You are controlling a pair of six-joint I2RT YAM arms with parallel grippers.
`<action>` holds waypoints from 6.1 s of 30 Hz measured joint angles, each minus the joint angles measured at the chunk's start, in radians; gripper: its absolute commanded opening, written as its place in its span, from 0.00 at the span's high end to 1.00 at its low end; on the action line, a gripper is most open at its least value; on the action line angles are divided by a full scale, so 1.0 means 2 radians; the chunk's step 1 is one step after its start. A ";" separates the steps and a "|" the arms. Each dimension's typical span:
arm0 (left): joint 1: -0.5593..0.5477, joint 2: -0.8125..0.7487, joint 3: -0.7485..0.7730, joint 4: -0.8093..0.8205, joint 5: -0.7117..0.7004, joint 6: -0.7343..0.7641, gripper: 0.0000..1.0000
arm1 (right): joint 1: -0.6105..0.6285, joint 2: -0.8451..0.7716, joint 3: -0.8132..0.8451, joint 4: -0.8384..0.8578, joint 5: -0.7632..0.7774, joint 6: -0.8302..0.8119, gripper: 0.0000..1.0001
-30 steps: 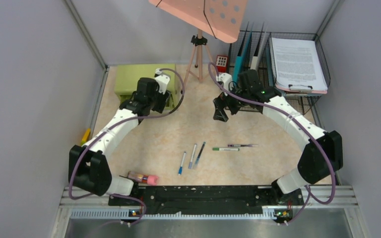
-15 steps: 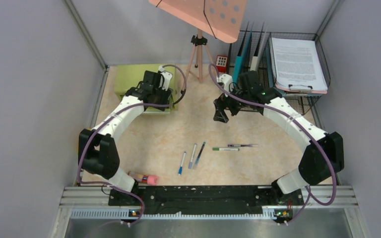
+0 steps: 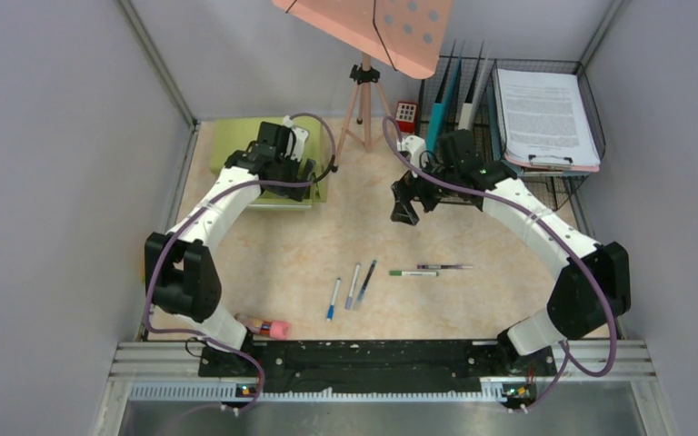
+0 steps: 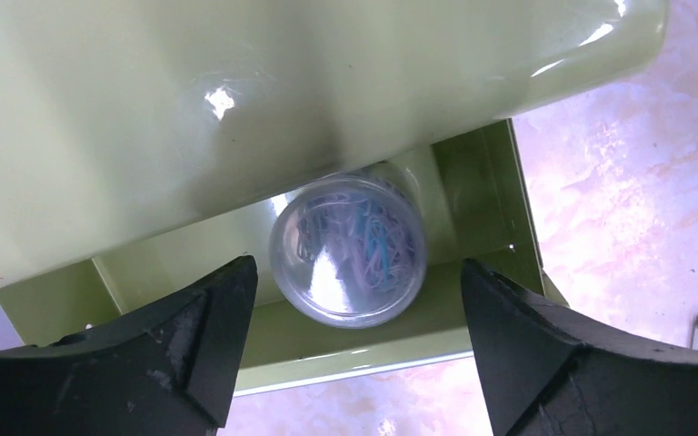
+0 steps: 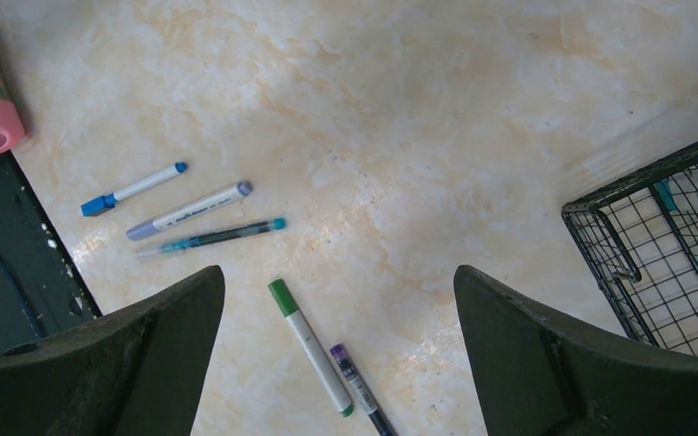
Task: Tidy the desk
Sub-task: Place the stationery in the drawer, then pick up the stationery from the corner of the board, then place the stationery in the drawer.
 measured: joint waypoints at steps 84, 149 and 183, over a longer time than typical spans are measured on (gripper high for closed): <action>-0.218 -0.252 -0.434 -0.129 0.014 0.382 0.67 | 0.000 -0.027 -0.095 0.037 -0.020 -0.042 0.06; 0.012 -0.066 -0.057 -0.020 -0.073 0.633 1.00 | -0.010 -0.034 -0.124 0.069 -0.010 -0.040 0.07; 0.031 -0.032 -0.057 0.002 -0.068 0.625 0.66 | -0.014 -0.035 -0.131 0.071 -0.010 -0.040 0.08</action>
